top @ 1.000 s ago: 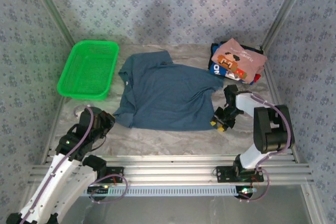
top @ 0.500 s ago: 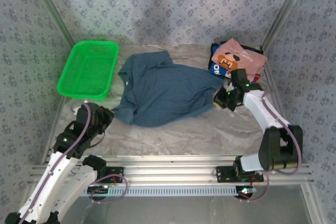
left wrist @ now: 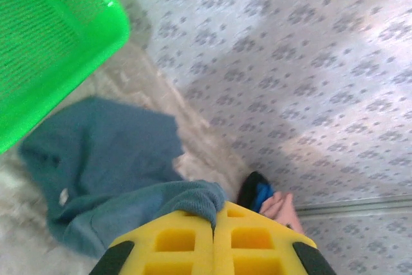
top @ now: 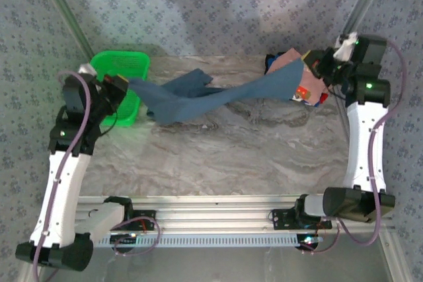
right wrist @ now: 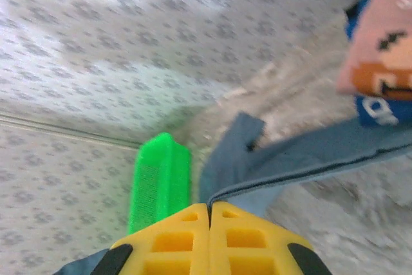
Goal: Fold and stack the t-shirts
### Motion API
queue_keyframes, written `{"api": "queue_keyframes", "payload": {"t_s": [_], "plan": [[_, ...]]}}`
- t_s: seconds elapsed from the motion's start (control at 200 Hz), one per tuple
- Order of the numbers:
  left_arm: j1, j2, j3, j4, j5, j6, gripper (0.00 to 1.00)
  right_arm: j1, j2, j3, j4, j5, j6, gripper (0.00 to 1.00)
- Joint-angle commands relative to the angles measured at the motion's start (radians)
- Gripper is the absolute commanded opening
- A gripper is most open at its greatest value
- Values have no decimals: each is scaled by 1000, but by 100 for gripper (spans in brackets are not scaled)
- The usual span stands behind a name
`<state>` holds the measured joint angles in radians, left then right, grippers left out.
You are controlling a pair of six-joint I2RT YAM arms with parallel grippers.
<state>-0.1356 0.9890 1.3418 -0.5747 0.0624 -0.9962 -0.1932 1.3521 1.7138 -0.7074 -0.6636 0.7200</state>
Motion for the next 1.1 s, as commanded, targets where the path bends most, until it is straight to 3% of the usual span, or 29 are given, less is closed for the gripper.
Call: {"api": "queue_keyframes", "payload": {"t_s": [0.0,0.17,0.335,0.56,0.755,1.094], "plan": [[35,64,150,99,105,61,0,-28,55,134,100,-131,102,0],[44,225,474,123,162,183,0,-59,154,391,212,-213,229,0],[48,387,890,33,185,307,0,-111,238,654,270,-269,343,0],[55,626,1462,-90,213,359,0,-189,268,766,406,-337,521,0],[63,618,1489,4,247,353,0,-225,209,744,401,-413,544,0],[62,523,1459,24,225,480,0,-203,42,568,413,-456,581,0]]}}
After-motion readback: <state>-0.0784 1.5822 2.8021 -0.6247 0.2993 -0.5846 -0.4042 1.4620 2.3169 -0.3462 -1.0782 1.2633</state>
